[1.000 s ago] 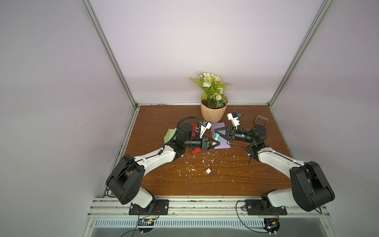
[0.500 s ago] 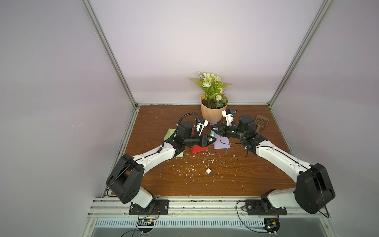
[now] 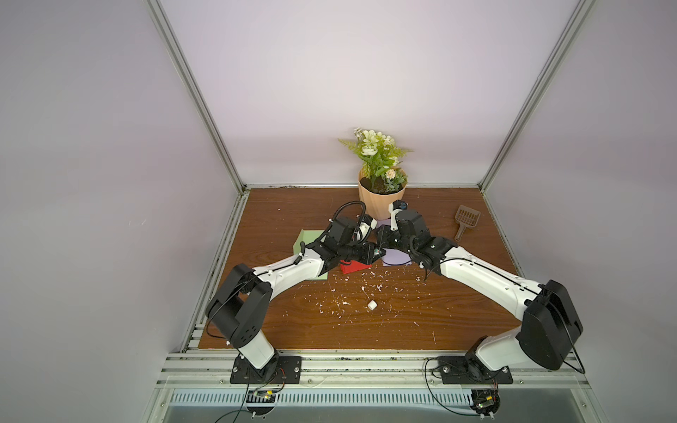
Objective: Seal the envelope with a glue stick
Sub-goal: Unscrew the glue stick.
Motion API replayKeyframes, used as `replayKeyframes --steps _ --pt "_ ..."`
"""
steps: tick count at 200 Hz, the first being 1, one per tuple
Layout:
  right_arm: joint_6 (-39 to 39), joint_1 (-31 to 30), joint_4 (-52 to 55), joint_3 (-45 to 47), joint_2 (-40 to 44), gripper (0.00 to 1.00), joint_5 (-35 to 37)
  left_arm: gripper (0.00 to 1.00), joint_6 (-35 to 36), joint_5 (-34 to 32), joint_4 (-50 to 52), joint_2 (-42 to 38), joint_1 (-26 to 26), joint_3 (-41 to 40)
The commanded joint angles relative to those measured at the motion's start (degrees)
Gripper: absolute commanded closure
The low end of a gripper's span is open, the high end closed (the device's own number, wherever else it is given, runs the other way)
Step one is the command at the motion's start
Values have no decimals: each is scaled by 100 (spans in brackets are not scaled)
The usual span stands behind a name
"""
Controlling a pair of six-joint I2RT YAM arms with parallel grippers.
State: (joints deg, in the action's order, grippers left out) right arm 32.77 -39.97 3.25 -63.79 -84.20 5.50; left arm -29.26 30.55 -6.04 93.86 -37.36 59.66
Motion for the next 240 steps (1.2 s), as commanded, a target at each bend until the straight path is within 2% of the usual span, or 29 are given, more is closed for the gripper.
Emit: replayKeyframes --steps 1,43,64,83,101,134,169,189,205,230,240 --pt "-234 198 -220 41 473 49 -1071 100 23 10 -16 89 98 154" --pt "322 1236 -1321 730 832 35 -3653 100 34 935 -193 -77 98 79" --pt "629 1598 -2007 1018 866 35 -4720 100 -109 1475 -562 -252 97 -83" --pt "1116 1801 -2915 1332 843 34 -5438 100 -379 1914 -1046 -478 98 -296" --pt "1729 1877 -3955 1596 781 35 -5860 99 -619 2016 -1424 -712 98 -524" --pt "2808 1878 -5578 1851 553 41 -6199 99 -874 2079 -1775 -829 100 -754" --pt "3549 1882 -6580 1999 379 61 -6280 99 -1110 2139 -2197 -870 104 -981" --pt "3667 1884 -6684 2020 349 72 -6289 99 -1122 2093 -2199 -859 115 -1004" --pt "3548 1885 -6475 2011 377 71 -6289 99 -1168 2068 -2276 -839 132 -1013" --pt "3283 1874 -6052 2011 454 48 -6248 99 -1231 2090 -2386 -778 151 -1018" --pt "3228 1873 -5967 2020 491 45 -6221 99 -1256 2095 -2410 -747 151 -1012"
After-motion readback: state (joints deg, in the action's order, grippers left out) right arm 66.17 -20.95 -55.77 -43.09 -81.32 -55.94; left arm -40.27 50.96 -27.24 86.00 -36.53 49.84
